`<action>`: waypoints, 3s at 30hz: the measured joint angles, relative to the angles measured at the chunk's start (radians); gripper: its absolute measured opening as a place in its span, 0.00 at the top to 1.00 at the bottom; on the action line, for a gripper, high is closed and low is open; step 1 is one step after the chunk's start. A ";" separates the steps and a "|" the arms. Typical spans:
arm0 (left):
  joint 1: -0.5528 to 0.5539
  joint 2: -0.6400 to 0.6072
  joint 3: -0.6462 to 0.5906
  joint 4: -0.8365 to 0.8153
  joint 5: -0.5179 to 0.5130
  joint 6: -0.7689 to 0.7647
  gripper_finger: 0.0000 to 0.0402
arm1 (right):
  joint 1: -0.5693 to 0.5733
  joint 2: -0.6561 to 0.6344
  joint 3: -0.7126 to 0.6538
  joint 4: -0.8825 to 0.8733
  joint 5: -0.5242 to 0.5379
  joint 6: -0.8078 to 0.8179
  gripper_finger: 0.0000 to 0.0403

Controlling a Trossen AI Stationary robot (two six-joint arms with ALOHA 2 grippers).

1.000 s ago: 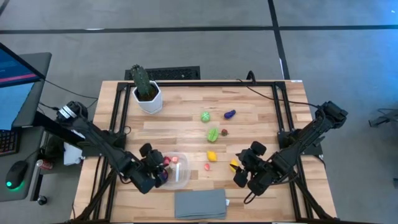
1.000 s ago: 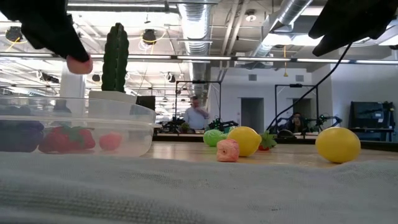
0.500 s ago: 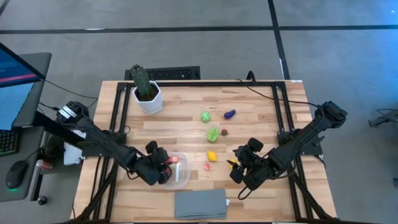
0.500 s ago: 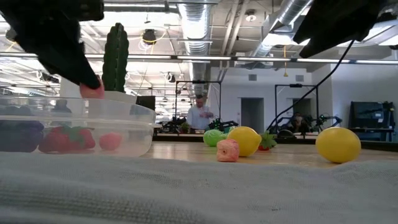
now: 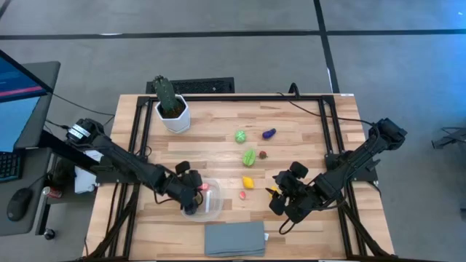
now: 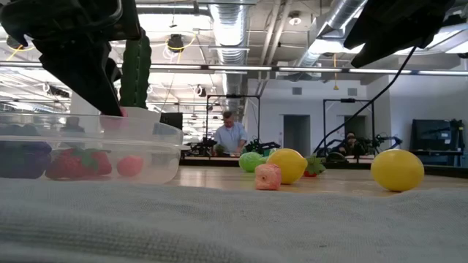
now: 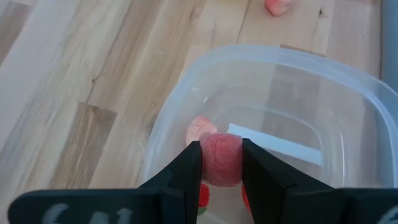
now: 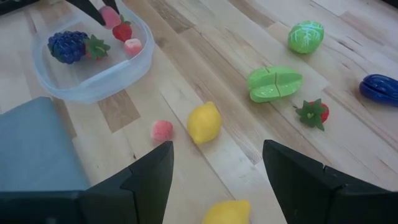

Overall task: Pick and placing Produce into tupperware
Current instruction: Put the top peach into the transparent bin, then put the peach into the transparent bin

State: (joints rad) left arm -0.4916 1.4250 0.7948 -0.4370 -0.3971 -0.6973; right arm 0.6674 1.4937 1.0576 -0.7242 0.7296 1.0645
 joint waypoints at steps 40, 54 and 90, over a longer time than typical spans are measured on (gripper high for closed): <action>0.021 -0.056 0.000 0.174 0.076 0.063 0.57 | 0.001 0.000 0.000 0.020 -0.098 -0.038 0.33; -0.076 -0.396 0.001 0.064 -0.232 0.180 0.57 | -0.052 0.052 -0.001 0.348 -0.092 -0.256 0.33; -0.222 -0.909 0.001 -0.391 -0.452 0.208 0.57 | -0.159 0.378 0.076 0.440 -0.248 -0.126 0.34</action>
State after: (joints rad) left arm -0.7132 0.5163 0.7956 -0.8280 -0.8491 -0.4896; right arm 0.5083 1.8721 1.1332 -0.2840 0.4815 0.9389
